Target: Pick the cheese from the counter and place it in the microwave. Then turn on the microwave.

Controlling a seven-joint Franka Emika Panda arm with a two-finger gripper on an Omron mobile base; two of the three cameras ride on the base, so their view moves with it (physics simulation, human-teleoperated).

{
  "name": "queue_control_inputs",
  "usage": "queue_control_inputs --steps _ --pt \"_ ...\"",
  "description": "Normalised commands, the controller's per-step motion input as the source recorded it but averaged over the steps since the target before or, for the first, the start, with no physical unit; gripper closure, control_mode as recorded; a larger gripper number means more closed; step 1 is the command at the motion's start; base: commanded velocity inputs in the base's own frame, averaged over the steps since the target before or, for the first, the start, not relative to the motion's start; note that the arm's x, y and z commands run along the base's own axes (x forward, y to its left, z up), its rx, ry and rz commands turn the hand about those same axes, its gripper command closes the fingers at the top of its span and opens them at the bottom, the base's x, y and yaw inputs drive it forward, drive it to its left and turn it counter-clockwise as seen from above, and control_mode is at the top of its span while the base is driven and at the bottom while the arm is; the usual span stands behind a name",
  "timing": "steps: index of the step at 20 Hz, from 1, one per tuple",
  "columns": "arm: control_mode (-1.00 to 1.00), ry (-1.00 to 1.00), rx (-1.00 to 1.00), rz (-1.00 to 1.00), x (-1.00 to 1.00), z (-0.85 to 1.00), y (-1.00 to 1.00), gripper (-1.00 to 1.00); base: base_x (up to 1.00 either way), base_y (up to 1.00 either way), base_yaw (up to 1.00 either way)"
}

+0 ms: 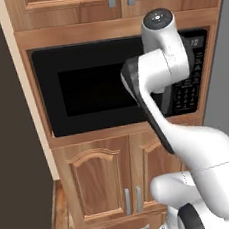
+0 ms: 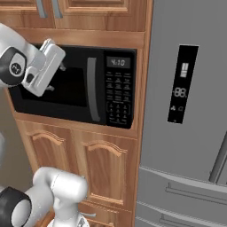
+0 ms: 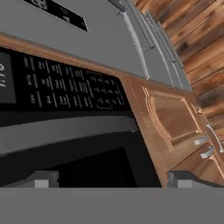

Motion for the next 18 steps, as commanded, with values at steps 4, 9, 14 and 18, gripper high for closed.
queue_control_inputs --steps 4,9,14,18 --pt "-1.00 -0.03 0.21 0.22 -0.86 -0.35 -0.83 -1.00 0.00 0.00 0.00" --pt "-1.00 -0.07 0.15 0.25 -0.57 -0.56 -0.82 -1.00 0.00 0.00 0.00" --pt "-1.00 -0.13 0.04 0.29 -0.07 -0.47 -0.69 -1.00 0.00 0.00 0.00" --pt "-1.00 -0.19 0.00 0.33 0.00 -0.45 -0.47 -1.00 0.00 0.00 0.00"
